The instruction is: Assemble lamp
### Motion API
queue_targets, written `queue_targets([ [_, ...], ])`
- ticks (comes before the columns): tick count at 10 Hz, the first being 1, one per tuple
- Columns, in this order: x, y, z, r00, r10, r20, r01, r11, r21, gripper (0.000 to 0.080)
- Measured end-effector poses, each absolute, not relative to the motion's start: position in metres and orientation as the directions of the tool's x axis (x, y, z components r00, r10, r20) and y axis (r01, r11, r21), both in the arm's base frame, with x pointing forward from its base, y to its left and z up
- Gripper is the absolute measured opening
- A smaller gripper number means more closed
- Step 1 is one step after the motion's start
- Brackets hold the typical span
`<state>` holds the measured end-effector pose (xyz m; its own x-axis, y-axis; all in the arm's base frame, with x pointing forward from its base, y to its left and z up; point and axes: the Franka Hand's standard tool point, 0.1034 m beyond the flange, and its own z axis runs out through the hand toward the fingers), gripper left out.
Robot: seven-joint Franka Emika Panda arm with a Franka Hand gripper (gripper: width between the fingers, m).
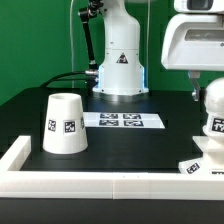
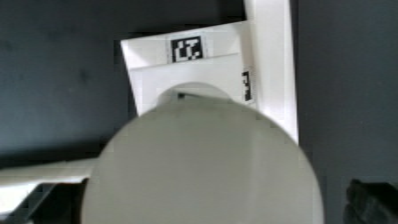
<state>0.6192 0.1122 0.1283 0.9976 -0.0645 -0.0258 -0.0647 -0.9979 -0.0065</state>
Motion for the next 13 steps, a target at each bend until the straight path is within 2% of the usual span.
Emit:
queue_targets([
  [5, 0.6225, 0.1034, 0.1284, 0.941, 0.337, -0.015, 0.337, -0.941, -0.005, 0.0699],
  [7, 0.6226, 0.1024, 0.1282, 0.929, 0.370, -0.015, 0.370, -0.929, -0.006, 0.0699],
  [8, 0.6227, 0.1023, 0.1283, 0.930, 0.367, -0.015, 0.367, -0.930, -0.006, 0.0577],
  [13, 0.6226, 0.1025, 0.1284, 0.954, 0.301, -0.015, 0.301, -0.954, -0.005, 0.0576],
])
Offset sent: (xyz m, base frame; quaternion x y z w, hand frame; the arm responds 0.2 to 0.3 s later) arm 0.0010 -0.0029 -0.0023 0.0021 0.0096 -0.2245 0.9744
